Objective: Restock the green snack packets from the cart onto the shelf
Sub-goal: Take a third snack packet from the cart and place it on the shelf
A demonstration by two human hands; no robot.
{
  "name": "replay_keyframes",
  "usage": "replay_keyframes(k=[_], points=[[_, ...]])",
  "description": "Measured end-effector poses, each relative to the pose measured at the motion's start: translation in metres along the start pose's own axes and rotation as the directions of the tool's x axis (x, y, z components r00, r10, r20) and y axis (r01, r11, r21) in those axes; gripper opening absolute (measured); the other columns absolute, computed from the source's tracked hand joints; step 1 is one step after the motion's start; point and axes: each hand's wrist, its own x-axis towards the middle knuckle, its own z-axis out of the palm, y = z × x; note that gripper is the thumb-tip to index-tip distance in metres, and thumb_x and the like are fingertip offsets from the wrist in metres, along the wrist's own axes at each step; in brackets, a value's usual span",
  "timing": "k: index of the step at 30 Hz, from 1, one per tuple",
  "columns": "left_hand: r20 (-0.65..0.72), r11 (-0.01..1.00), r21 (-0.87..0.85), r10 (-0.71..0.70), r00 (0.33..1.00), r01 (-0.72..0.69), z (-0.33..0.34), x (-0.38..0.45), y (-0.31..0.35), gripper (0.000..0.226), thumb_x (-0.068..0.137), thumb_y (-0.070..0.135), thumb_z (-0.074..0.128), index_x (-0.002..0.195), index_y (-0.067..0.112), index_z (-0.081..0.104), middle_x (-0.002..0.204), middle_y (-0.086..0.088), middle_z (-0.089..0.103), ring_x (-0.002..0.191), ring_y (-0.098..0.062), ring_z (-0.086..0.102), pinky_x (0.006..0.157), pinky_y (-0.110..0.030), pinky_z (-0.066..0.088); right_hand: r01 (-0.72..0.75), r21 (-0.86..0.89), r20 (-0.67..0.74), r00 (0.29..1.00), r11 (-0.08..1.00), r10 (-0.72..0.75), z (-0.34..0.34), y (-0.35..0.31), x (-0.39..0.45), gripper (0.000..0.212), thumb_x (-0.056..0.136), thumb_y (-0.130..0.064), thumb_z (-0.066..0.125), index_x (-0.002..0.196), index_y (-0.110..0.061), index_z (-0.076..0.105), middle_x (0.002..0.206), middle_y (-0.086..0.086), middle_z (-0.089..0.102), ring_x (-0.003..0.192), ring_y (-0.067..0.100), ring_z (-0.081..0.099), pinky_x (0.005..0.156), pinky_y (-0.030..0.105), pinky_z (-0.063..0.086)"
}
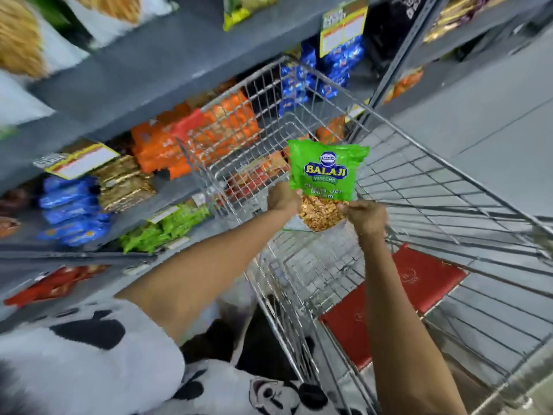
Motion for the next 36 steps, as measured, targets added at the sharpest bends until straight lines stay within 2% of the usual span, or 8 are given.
replay_keyframes(k=[6, 14, 18, 21, 25, 28, 31, 36], points=[[-0.102, 0.967, -0.086, 0.231, 0.968, -0.24, -0.099, -0.033, 0.009, 0.026, 0.091, 0.02, 0.056, 0.1, -0.003, 0.065, 0.086, -0.011, 0.06, 0.081, -0.016, 0.053, 0.052, -0.029, 0.03, 0.207, 0.095, 0.118, 0.969, 0.974, -0.218, 0.006, -0.085, -0.027, 0.025, 0.06, -0.005, 0.082, 0.056, -0.021, 0.064, 0.036, -0.019, 0.058, 0.038, -0.01, 0.047, 0.049, 0.013, 0.043], [-0.485, 0.872, -0.164, 0.336, 0.807, -0.462, -0.229, -0.055, -0.005, 0.033, 0.09, 0.03, 0.054, 0.085, 0.0, 0.065, 0.08, -0.026, 0.068, 0.083, -0.029, 0.064, 0.058, -0.027, 0.022, 0.578, 0.05, 0.216, 0.79, 0.815, -0.574, 0.067, -0.222, -0.065, 0.009, 0.066, -0.028, 0.08, 0.069, -0.034, 0.074, 0.058, -0.014, 0.068, 0.058, 0.002, 0.059, 0.061, 0.024, 0.05], [-0.591, 0.872, -0.154, 0.295, 0.75, -0.464, -0.292, -0.048, -0.025, 0.028, 0.092, 0.024, 0.055, 0.072, 0.003, 0.054, 0.055, -0.01, 0.05, 0.07, -0.021, 0.055, 0.055, -0.027, 0.017, 0.664, 0.125, 0.227, 0.704, 0.737, -0.673, 0.125, -0.268, -0.088, 0.02, 0.07, -0.016, 0.078, 0.085, -0.003, 0.073, 0.077, 0.011, 0.073, 0.051, -0.015, 0.053, 0.066, 0.024, 0.048], [-0.639, 0.874, -0.169, 0.255, 0.726, -0.455, -0.342, -0.029, -0.052, 0.035, 0.092, 0.028, 0.054, 0.077, -0.003, 0.057, 0.069, -0.029, 0.054, 0.07, -0.025, 0.055, 0.059, -0.031, 0.026, 0.675, 0.105, 0.232, 0.697, 0.73, -0.679, 0.18, -0.301, -0.108, 0.022, 0.071, -0.021, 0.077, 0.084, -0.005, 0.073, 0.08, 0.011, 0.071, 0.052, -0.01, 0.054, 0.068, 0.023, 0.048], [-0.674, 0.9, -0.158, 0.203, 0.71, -0.407, -0.383, -0.009, -0.069, 0.041, 0.089, 0.041, 0.051, 0.069, 0.006, 0.055, 0.067, -0.018, 0.059, 0.073, -0.03, 0.057, 0.064, -0.039, 0.038, 0.674, 0.097, 0.214, 0.704, 0.732, -0.677, 0.228, -0.329, -0.123, 0.03, 0.073, -0.024, 0.076, 0.089, 0.001, 0.072, 0.08, 0.007, 0.068, 0.058, -0.005, 0.057, 0.055, 0.004, 0.043], [-0.702, 0.933, -0.148, 0.134, 0.7, -0.327, -0.405, -0.009, -0.065, 0.044, 0.092, 0.037, 0.052, 0.058, 0.015, 0.034, 0.059, -0.009, 0.049, 0.069, -0.027, 0.049, 0.057, -0.031, 0.011, 0.639, 0.153, 0.18, 0.732, 0.754, -0.657, 0.251, -0.345, -0.13, 0.013, 0.072, -0.015, 0.077, 0.074, -0.003, 0.07, 0.079, 0.007, 0.065, 0.061, -0.001, 0.06, 0.068, 0.023, 0.051], [-0.706, 0.939, -0.149, 0.119, 0.698, -0.31, -0.419, 0.003, -0.06, 0.04, 0.092, 0.035, 0.052, 0.063, 0.011, 0.037, 0.069, -0.017, 0.057, 0.074, -0.03, 0.055, 0.056, -0.035, 0.015, 0.585, 0.15, 0.253, 0.757, 0.797, -0.602, 0.258, -0.358, -0.129, 0.014, 0.073, -0.024, 0.075, 0.064, -0.027, 0.064, 0.075, 0.001, 0.069, 0.071, 0.011, 0.066, 0.075, 0.029, 0.054], [-0.686, 0.923, -0.189, 0.12, 0.718, -0.335, -0.417, 0.021, -0.058, 0.047, 0.092, 0.034, 0.053, 0.055, 0.018, 0.029, 0.053, 0.0, 0.031, 0.05, -0.018, 0.034, 0.053, -0.03, 0.021, 0.62, 0.128, 0.278, 0.727, 0.774, -0.628, 0.267, -0.374, -0.113, 0.014, 0.071, -0.017, 0.078, 0.063, -0.018, 0.066, 0.055, -0.017, 0.066, 0.069, 0.015, 0.06, 0.076, 0.033, 0.05]])
